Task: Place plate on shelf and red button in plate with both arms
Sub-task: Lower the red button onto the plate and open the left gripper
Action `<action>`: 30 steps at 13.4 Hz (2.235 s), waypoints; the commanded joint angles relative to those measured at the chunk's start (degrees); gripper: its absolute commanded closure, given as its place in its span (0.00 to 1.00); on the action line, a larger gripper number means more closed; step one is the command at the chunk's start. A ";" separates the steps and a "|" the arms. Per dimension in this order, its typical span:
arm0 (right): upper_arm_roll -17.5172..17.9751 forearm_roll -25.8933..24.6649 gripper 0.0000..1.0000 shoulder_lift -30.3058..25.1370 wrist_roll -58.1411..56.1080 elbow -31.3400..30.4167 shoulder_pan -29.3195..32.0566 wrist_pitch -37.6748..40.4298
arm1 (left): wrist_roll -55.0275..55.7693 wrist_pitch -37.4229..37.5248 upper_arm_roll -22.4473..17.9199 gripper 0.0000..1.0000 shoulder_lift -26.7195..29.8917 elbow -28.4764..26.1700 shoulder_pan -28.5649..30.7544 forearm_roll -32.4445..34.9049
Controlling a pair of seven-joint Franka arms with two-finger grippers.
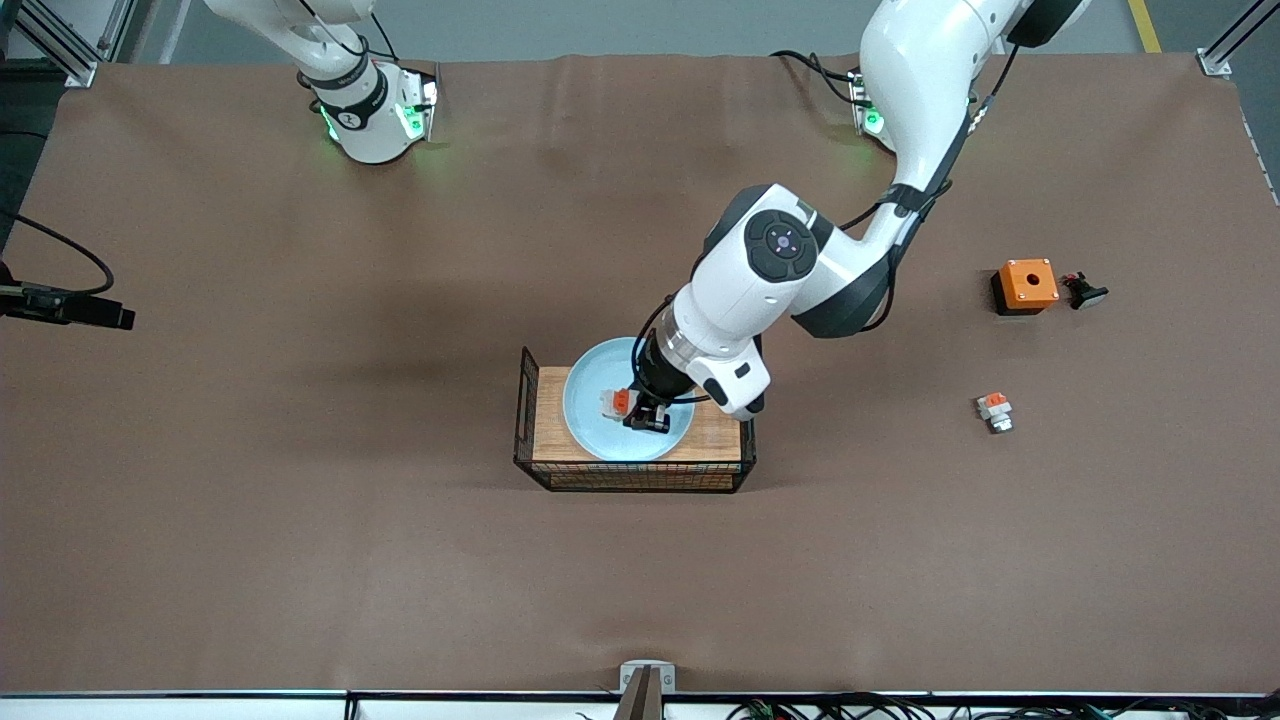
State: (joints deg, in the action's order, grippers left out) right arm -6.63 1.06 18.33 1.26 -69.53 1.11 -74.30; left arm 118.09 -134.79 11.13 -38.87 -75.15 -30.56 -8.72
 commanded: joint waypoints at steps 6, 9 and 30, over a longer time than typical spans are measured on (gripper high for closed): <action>1.00 -1.14 0.00 -1.01 -3.46 -1.49 1.35 -0.76 | 1.79 -0.29 -0.93 0.74 -2.78 1.67 -1.08 -0.42; 0.92 -1.14 0.00 -1.01 -3.29 -1.49 1.17 -0.76 | 1.79 -0.29 -0.93 0.73 -3.31 1.49 -1.08 -0.33; 1.36 0.00 0.00 -23.23 -1.97 -20.89 -0.15 -7.52 | -33.49 32.44 -0.50 0.01 15.92 0.00 12.17 6.96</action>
State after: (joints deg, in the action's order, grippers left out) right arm -5.59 0.88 3.11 -1.27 -79.72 1.13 -77.40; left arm 92.33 -108.71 10.36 -26.95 -73.01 -21.22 -1.76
